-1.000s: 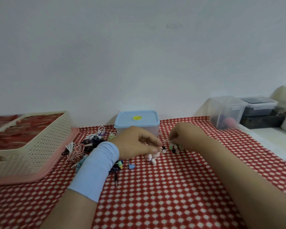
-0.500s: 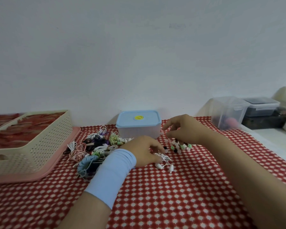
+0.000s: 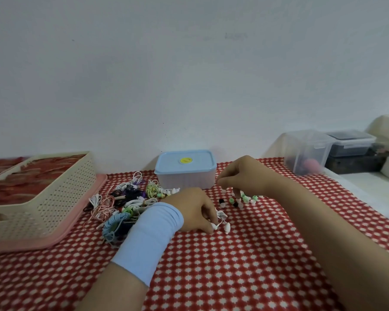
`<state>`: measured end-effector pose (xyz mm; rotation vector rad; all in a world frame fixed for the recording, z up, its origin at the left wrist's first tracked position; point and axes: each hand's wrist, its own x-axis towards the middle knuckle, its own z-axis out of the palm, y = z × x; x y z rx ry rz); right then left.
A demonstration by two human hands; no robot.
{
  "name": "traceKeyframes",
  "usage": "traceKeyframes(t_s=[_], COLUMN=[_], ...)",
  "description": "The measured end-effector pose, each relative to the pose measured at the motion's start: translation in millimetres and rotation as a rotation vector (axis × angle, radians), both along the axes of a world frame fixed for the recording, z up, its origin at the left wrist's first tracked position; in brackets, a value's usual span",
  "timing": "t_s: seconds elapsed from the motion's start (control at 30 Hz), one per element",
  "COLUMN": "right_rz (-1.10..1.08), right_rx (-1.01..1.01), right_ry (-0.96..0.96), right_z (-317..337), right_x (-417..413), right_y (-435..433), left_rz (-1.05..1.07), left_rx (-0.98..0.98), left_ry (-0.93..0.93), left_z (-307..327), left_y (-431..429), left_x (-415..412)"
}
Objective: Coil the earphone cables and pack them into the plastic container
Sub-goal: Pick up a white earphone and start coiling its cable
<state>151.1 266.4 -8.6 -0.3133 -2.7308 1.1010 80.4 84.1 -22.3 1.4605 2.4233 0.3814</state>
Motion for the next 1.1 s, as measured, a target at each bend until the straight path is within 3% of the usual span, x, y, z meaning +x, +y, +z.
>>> traceKeyframes(t_s=[0.13,0.33,0.43,0.57,0.87,0.97,1.1], right_rz=[-0.016,0.043,0.047,0.073,0.064,0.072,0.108], right_rx=[-0.164,-0.612,-0.775,-0.807,-0.741,-0.723,-0.661], right_ry=[0.092,0.167,0.157,0.141,0.105,0.058,-0.051], right_z=[-1,-2,-2,-5,-5,-6,-10], right_x=[0,-3,-6,-8,-8,-7,-6], right_y=[-1,-3,-6,-10,-16,-14,-13], left_rz=[0.129,0.386,0.424,0.386,0.415,0.405,0.319], left_rx=[0.187,0.687,0.812,0.888,0.912,0.772,0.467], left_ry=[-0.203,-0.609,-0.794,-0.965,-0.627,-0.357,-0.132], left_z=[9,0,-9,-10,-10,-12,-5], left_y=[-9,-13,-9,-8,-12,-15,-23], left_x=[-7,-15,-17,-18,-21,-26,-31])
